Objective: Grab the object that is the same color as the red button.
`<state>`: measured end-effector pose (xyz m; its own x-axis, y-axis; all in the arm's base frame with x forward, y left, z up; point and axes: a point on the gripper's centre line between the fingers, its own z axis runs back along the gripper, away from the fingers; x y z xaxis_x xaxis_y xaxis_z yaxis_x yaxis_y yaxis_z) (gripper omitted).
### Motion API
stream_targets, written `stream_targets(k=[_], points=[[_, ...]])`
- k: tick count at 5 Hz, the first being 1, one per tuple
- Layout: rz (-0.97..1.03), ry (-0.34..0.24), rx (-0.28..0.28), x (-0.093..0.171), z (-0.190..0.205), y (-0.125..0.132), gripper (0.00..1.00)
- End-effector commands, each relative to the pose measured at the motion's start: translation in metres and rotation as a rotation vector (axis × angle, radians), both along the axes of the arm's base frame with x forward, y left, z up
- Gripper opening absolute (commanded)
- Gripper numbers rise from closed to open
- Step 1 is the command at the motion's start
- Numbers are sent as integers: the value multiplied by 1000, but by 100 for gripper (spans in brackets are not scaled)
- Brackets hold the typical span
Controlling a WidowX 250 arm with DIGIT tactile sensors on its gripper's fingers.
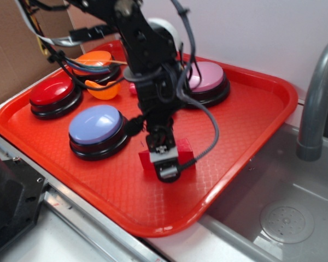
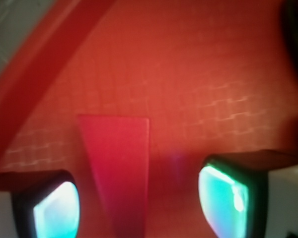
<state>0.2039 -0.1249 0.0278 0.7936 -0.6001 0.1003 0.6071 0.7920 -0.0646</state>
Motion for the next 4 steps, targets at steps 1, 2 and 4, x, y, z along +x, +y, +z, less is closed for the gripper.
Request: stream_targets(k=[1, 2, 4], points=[[-7, -54, 23, 2, -2, -10, 0], [9, -44, 47, 5, 11, -6, 0], [95, -42, 32, 22, 80, 30, 0]])
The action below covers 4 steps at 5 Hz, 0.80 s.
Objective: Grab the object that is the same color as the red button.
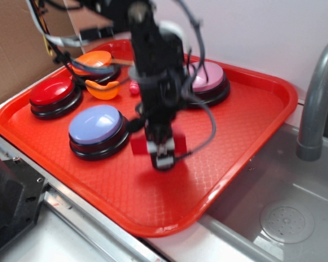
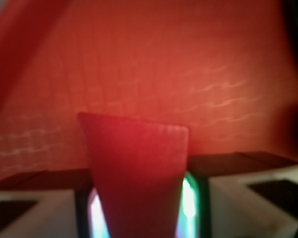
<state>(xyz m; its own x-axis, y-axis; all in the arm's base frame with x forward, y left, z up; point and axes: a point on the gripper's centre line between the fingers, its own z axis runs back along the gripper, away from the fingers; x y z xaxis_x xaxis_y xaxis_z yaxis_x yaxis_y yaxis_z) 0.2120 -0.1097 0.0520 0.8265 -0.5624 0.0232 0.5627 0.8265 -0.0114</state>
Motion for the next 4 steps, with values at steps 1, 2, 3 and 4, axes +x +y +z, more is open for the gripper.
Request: stream_targets(k=[1, 2, 3, 4], points=[[150, -120, -60, 16, 95, 57, 0], [243, -129, -45, 15, 104, 94, 0], [329, -124, -7, 9, 111, 124, 0], [333, -92, -2, 11, 116, 130, 0]])
